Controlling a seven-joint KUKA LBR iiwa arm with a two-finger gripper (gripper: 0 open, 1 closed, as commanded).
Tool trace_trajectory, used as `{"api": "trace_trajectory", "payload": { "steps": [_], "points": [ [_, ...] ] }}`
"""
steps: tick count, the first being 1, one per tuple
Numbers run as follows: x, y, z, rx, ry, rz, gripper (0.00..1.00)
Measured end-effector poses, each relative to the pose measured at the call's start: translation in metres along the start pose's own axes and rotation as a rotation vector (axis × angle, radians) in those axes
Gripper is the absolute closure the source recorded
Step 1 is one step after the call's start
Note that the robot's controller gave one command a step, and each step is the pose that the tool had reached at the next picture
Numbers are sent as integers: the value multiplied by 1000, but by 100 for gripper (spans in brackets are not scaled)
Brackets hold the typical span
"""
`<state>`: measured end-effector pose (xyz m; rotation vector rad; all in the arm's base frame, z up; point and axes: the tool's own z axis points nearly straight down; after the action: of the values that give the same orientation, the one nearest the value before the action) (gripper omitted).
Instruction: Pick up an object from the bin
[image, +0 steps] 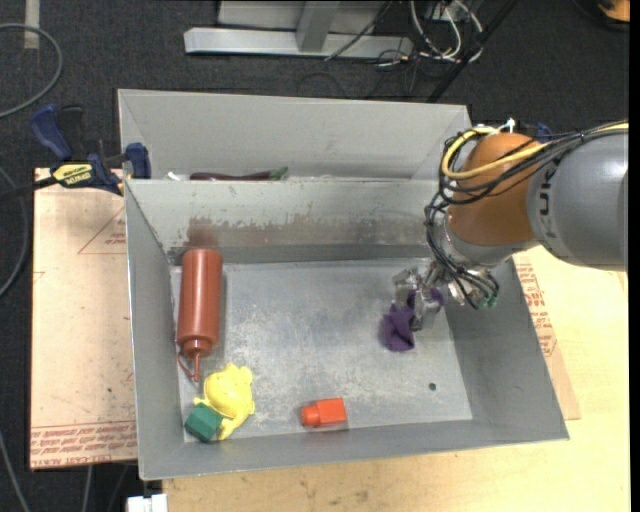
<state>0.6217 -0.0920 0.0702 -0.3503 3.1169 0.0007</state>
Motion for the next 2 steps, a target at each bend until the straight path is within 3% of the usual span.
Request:
{"api": "trace_trajectory", "payload": {
  "steps": [1, 2],
  "points": [
    [0, 0, 0, 0, 0, 0, 100],
    [23, -21, 0, -1, -2, 18, 100]
  ]
}}
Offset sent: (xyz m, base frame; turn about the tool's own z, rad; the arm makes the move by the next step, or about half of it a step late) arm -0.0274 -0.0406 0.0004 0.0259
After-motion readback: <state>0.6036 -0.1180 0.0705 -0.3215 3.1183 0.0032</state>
